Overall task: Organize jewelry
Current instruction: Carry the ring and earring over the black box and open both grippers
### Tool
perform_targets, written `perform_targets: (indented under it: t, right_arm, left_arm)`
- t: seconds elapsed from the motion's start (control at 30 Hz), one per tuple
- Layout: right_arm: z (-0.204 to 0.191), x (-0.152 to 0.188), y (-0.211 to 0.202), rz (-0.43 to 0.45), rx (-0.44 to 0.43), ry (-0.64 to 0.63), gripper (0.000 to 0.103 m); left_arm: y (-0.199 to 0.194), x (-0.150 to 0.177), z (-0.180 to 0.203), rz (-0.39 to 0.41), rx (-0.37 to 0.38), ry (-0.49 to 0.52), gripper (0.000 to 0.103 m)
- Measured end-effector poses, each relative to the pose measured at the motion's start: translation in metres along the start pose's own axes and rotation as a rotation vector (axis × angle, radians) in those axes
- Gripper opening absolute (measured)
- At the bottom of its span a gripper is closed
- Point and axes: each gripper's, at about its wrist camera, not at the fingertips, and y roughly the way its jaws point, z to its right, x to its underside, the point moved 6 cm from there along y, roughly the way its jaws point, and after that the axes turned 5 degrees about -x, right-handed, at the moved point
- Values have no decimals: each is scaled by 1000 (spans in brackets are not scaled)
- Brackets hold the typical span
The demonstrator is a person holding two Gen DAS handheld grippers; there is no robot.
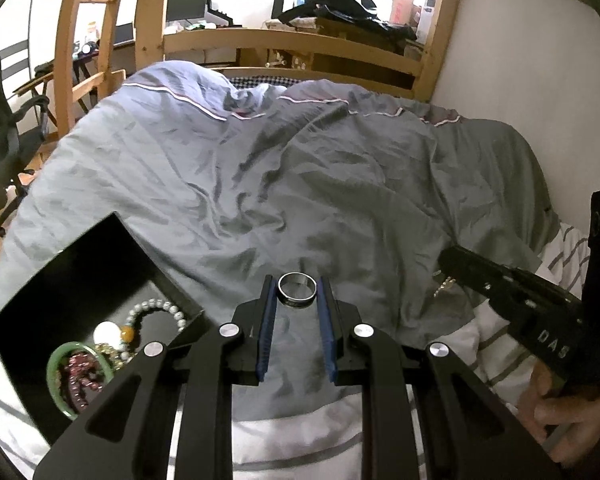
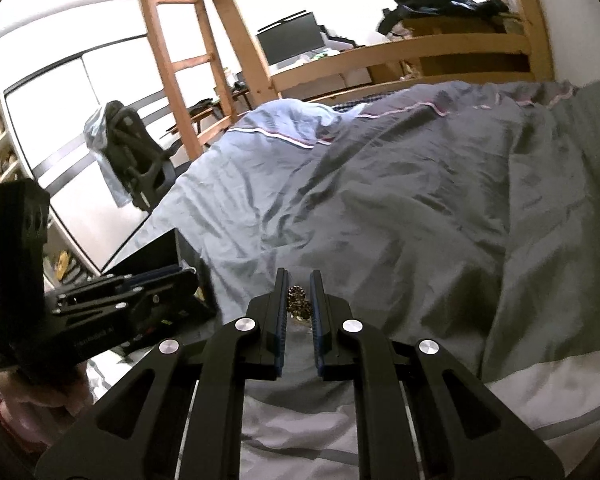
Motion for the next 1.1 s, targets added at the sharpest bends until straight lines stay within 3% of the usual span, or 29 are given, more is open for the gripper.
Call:
perform_targets:
  t: [0.33,0.77,1.1]
  right_arm:
    - [-46,0,6,-24,59,-179,12]
    - [-112,-6,19,-4,11,-252,12]
    - [-176,-3,57,-7,-81,-327,12]
  left_arm:
    - [-47,0,-36,31,-77,3,20]
    - [-93,1,-125,64,-163,-105,20]
    - [-96,18,-167,37,-177,-152,20]
